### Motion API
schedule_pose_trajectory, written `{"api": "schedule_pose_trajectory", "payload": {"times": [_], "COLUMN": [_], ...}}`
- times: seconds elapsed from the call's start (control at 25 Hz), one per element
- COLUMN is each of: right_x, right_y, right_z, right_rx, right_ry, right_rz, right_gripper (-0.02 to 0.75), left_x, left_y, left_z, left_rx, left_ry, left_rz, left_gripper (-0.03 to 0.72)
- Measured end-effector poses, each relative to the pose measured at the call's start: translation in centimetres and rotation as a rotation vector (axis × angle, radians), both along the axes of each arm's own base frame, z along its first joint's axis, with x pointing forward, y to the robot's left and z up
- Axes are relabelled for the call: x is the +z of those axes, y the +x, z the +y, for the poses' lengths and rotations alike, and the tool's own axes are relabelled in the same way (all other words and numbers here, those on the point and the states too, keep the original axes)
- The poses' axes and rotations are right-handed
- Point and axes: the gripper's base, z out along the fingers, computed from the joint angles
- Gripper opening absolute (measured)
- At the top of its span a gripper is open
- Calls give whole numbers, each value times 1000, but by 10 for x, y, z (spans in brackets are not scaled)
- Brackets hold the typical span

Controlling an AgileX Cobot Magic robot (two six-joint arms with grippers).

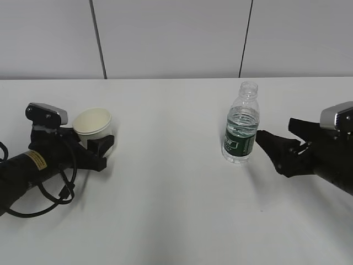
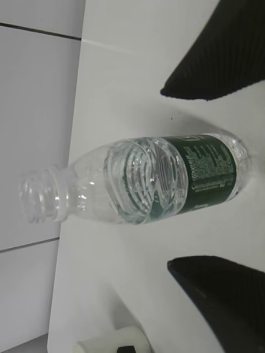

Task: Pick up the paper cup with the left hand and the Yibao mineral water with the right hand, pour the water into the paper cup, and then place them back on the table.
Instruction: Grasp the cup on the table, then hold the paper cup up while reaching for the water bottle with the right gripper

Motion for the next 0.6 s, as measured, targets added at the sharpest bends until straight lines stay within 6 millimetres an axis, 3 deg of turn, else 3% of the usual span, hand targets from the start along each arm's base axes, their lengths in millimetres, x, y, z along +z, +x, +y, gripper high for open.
{"api": "schedule_pose_trajectory", "payload": {"times": [0.6], "right_x": [-34], "right_y": [44], "right_z": [6], "right_rx": [55], "right_ry": [48], "right_rz": [72], "right_gripper": [661], "left_x": [0], "left_y": [0], "left_z": [0], "left_rx": [-3], "left_ry": [0], "left_rz": [-1], "left_gripper": [440]}}
